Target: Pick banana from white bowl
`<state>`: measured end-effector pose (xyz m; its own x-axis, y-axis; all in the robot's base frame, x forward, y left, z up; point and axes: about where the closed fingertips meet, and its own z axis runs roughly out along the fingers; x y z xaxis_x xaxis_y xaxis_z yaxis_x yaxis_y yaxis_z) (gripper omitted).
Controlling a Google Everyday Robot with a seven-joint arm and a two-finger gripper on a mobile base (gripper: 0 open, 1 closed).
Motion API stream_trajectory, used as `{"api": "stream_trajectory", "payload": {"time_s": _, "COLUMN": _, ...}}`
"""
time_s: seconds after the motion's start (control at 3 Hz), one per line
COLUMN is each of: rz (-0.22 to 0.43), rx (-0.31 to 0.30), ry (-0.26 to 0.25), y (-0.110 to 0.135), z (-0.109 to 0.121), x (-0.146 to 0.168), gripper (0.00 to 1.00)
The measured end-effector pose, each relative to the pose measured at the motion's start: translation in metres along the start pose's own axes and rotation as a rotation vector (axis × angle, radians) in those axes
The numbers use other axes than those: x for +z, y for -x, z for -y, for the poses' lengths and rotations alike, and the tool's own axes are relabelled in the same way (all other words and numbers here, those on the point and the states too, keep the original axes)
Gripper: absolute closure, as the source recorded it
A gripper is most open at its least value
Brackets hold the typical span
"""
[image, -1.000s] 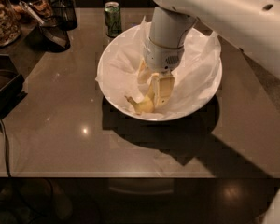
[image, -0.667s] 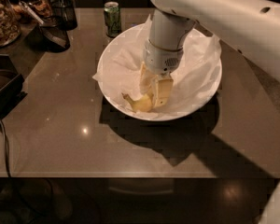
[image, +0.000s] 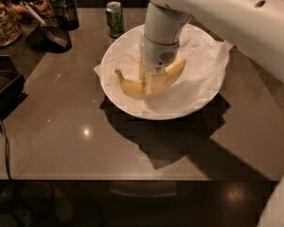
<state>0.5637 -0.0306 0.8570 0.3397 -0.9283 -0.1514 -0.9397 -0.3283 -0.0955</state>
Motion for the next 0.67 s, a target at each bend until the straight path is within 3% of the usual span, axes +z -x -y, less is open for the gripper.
{"api": "stream_trajectory", "payload": {"time_s": 0.33, "rz": -0.083, "rx": 0.017, "ry": -0.081, "y": 0.017, "z": 0.009, "x": -0.031, "gripper": 1.0}}
{"api": "stream_trajectory", "payload": {"time_s": 0.67, "rz": -0.194, "rx": 0.019, "ry": -0.2, "y": 0.046, "z": 0.009, "x": -0.073, "gripper": 1.0}}
